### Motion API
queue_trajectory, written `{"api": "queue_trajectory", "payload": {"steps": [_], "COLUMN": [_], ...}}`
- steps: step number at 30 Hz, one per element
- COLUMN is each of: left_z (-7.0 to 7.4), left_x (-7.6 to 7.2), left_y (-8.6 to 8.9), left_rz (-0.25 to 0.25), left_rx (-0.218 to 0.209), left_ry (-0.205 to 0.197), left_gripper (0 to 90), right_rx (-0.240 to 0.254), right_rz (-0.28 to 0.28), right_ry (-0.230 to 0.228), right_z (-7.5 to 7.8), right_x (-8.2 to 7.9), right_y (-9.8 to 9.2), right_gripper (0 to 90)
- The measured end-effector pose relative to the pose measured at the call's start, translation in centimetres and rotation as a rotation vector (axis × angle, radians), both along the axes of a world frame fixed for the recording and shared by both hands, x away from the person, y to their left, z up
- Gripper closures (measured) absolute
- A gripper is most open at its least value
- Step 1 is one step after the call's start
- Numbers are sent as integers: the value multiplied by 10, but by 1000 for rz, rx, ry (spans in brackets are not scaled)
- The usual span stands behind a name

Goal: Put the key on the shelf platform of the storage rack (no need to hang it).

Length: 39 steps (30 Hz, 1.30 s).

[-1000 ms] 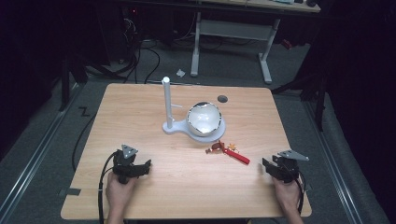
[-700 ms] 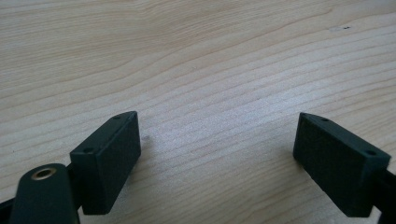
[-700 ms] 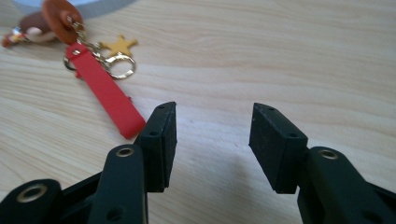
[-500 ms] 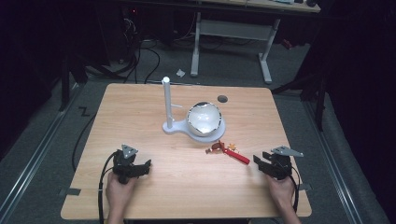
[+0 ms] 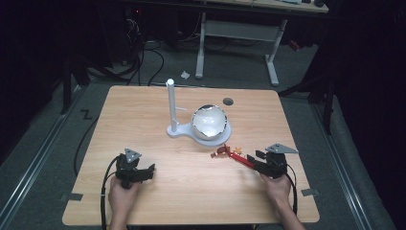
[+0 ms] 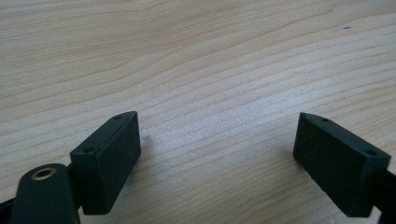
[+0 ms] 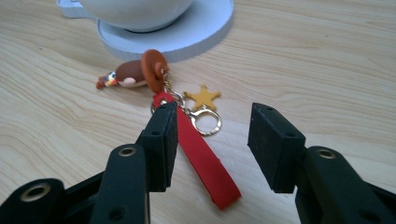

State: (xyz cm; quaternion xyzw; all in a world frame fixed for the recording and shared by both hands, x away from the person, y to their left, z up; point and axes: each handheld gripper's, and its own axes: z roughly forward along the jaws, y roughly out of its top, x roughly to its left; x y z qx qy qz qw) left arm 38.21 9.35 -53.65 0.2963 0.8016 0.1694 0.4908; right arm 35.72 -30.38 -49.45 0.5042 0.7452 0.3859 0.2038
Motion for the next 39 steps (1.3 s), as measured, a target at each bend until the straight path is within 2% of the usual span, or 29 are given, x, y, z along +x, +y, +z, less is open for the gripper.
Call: {"api": "queue_trajectory", "payload": {"steps": [12,17,33,39], "left_z": [0,0,0,0], "left_x": [0,0,0,0], "left_y": [0,0,-1,-1], "left_rz": [2,4,12,12], "left_rx": [0,0,-8,-7], "left_ry": [0,0,5,5], "left_gripper": [152,152,153,153], "right_rx": [-26,-42,-62,-88], "right_rz": [74,94,128,148], "right_ry": [1,24,46,74], "right_z": [4,-1,-8,-13], "right_x": [18,25,43,50], "right_y": [32,40,61,67], "right_gripper": [564,582,642,731]}}
